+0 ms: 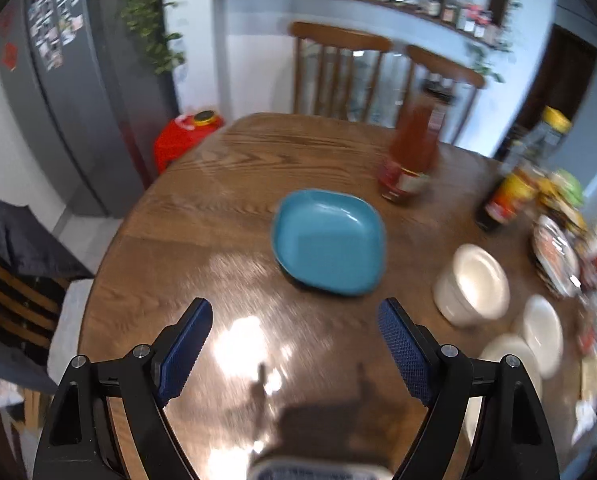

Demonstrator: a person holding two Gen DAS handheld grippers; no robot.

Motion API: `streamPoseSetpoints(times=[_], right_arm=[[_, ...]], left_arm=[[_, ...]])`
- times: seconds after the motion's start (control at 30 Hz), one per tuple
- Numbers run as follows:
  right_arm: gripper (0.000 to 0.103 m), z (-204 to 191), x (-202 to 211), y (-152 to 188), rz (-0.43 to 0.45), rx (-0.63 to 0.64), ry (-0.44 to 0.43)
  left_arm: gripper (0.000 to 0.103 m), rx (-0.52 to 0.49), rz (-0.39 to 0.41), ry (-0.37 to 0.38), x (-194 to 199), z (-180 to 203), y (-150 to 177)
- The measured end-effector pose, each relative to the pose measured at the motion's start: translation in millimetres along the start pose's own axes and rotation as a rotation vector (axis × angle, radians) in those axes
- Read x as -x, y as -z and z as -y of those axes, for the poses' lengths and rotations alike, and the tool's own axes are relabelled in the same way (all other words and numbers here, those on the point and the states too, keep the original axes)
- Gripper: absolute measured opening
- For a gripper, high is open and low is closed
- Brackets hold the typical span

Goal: Organize plates and bowls

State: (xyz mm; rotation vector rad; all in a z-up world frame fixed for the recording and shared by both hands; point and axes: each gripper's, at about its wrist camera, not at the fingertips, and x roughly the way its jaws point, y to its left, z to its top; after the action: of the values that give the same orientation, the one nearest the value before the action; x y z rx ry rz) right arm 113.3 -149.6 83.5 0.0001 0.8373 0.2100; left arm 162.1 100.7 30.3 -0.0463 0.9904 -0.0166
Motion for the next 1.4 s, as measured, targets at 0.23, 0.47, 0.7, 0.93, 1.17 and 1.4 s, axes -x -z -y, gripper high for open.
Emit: streamPoseSetpoints(times=[0.23, 0.47, 0.7, 0.93, 1.17, 1.4], right_arm=[[0.102, 14, -5, 3, 0.008, -0.069, -0.021], [0.102, 20, -21, 16, -0.033, -0.097, -0.006], [0.102, 19, -26, 16, -0.042, -0.096, -0.011], [0.103, 12, -30, 15, -0.057, -0.071, -0.028], [0.103, -9, -38, 15, -0.082, -0.025, -0.084], [0.103, -44, -61, 18, -0.149, 0.045, -0.142]], left_arm=[[0.085, 0.049, -0.142, -0.151, -95, -4, -29], [0.085, 0.051, -0.206, -0.231, -146, -10, -36], [0.085, -0.052, -0.218, -0.273, -154, -6, -23], [0.085, -0.143, -0.243, -0.23, -136, -6, 5], [0.085, -0.161, -0.272, -0.157, -106, -19, 47], [0.085, -0.154, -0.289, -0.102, -86, -34, 78]])
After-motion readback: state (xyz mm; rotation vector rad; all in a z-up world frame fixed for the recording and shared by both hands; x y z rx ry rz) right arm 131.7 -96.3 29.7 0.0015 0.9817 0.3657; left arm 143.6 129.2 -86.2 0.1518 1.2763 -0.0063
